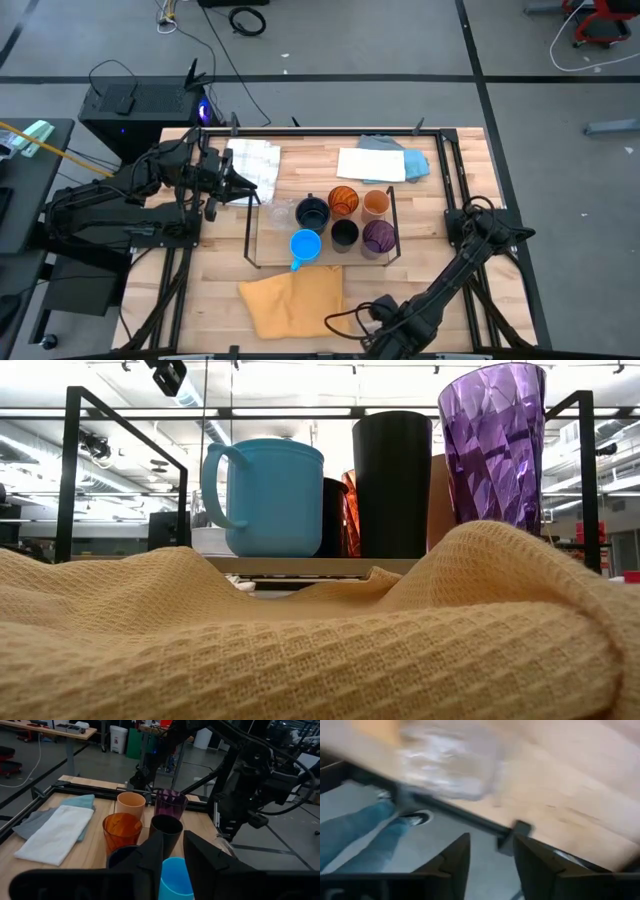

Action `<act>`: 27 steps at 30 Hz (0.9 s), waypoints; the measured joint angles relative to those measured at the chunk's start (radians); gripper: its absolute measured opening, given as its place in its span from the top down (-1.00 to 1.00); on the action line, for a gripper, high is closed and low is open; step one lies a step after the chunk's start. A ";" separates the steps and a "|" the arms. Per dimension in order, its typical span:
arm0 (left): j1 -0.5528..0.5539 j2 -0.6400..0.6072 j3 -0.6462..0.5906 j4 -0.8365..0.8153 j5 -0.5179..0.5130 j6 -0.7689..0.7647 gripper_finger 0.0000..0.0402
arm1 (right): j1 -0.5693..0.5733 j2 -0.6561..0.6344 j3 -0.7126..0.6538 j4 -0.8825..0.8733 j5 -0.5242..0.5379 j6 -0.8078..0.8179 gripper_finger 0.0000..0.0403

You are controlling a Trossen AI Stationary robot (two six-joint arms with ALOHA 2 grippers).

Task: Stack small to large cups/mugs on shelf
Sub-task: Put the transparent cup on the shelf aligned with the other transparent cup

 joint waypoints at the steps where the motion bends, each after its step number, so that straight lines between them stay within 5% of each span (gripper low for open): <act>1: 0.000 0.000 0.000 0.000 0.000 0.000 0.59 | 0.000 0.000 0.000 -0.024 -0.008 0.012 0.21; 8: 0.000 0.000 0.000 0.000 0.000 0.000 0.58 | -0.010 -0.001 -0.063 0.028 -0.010 0.092 0.11; 27: 0.000 0.000 0.000 0.000 0.000 -0.005 0.55 | -0.010 0.000 -0.181 0.110 -0.025 0.176 0.32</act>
